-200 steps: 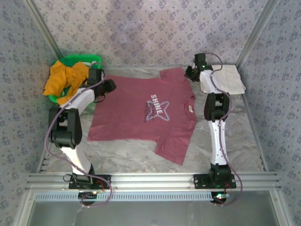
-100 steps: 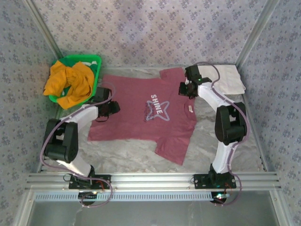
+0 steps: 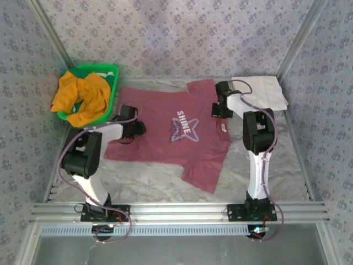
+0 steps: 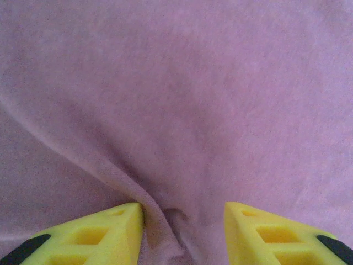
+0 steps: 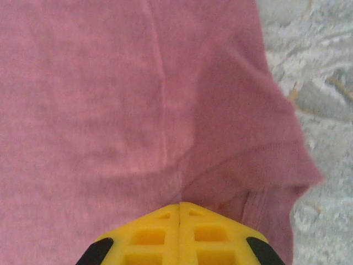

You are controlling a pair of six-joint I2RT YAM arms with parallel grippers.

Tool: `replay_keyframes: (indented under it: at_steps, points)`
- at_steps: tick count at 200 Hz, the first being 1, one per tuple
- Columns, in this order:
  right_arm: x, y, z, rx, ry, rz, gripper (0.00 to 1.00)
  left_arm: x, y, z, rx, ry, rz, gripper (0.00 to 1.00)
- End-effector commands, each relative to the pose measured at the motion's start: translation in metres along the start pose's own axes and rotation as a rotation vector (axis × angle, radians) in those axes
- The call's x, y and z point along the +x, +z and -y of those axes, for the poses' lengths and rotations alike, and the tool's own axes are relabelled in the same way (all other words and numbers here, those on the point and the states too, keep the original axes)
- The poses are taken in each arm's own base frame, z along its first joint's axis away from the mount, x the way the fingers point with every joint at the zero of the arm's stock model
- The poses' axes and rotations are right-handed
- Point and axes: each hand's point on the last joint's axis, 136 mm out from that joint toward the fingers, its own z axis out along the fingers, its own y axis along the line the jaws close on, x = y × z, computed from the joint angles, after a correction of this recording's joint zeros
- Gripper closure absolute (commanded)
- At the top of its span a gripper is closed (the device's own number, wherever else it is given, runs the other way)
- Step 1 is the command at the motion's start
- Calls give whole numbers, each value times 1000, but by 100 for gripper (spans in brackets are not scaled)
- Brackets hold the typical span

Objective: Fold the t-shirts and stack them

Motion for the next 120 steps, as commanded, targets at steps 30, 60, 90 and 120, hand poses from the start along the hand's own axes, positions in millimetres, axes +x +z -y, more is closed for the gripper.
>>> replay_keyframes:
  at_steps: [30, 60, 90, 120]
  points:
    - [-18, 17, 33, 80, 59, -40, 95, 0, 20, 8, 30, -67, -22, 57]
    - [-38, 24, 36, 63, 73, -39, 95, -8, 15, 13, 39, -84, -6, 57]
    - [-60, 20, 39, 55, 89, -15, 95, -16, -4, 13, 38, -97, 31, 56]
    - [-77, 6, 27, -10, 92, 14, 94, -28, -40, 7, 38, -99, 107, 55]
